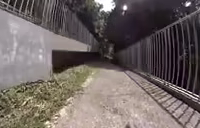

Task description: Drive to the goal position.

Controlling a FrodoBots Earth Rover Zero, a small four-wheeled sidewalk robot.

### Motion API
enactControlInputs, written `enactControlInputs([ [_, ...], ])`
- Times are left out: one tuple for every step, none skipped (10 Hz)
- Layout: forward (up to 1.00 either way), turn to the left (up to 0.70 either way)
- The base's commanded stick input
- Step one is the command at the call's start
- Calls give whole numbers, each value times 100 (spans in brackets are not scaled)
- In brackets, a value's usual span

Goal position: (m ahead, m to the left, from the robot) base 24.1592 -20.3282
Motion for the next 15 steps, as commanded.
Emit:
enactControlInputs([
  [100, 0],
  [100, 0],
  [100, -14],
  [100, -40],
  [100, -40],
  [100, -40],
  [100, -38],
  [100, -32],
  [100, -22],
  [100, 0],
  [100, 0],
  [100, 0],
  [100, 0],
  [100, 0],
  [100, 0],
])
